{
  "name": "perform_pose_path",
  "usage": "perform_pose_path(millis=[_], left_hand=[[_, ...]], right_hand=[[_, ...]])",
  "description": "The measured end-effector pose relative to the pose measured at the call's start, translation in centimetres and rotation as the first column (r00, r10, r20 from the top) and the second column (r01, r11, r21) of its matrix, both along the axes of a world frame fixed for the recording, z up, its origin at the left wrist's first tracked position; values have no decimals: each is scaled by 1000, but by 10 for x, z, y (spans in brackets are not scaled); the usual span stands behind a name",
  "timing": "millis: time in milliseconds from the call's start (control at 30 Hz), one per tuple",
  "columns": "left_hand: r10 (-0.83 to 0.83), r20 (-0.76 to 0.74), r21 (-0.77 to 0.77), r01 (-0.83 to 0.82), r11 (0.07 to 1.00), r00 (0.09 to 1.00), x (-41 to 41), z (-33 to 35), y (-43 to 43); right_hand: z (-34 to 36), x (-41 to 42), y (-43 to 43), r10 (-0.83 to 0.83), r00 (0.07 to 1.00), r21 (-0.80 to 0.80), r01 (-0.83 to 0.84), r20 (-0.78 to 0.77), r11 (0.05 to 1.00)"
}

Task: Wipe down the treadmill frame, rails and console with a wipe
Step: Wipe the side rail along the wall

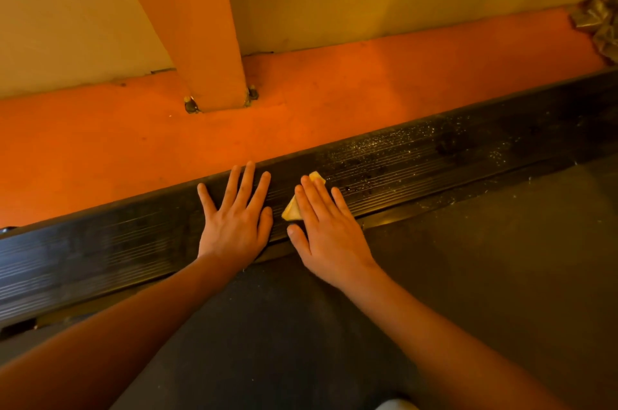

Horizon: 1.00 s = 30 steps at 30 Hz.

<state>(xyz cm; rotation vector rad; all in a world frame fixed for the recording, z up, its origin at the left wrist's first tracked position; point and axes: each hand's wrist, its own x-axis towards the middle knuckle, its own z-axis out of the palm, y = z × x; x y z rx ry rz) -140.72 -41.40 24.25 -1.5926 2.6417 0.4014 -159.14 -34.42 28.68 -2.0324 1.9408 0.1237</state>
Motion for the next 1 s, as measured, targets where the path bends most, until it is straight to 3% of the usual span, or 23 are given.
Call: perform_pose_path(millis=[100,300,500,733,1000], left_hand=[[0,-18,-2,0,1000,1000,1,1,0],[6,-27,2,-5,1000,1000,-1,-2,-1],[10,4,8,-10,1000,1000,-2,2,-1],[3,0,2,-3,1000,1000,-1,-1,-1],[10,3,11,-10,1000,1000,-2,2,-1]], right_hand=[[-2,1,16,15,1000,17,-15,-1,1000],[-5,-10,-39,23,997,-33,-26,-80,999],[0,-17,22,6,1000,44,-5,-10,999],[2,-15,-35,41,998,17,-40,-49,999],[-1,-17,18,22,1000,45,-22,19,999]])
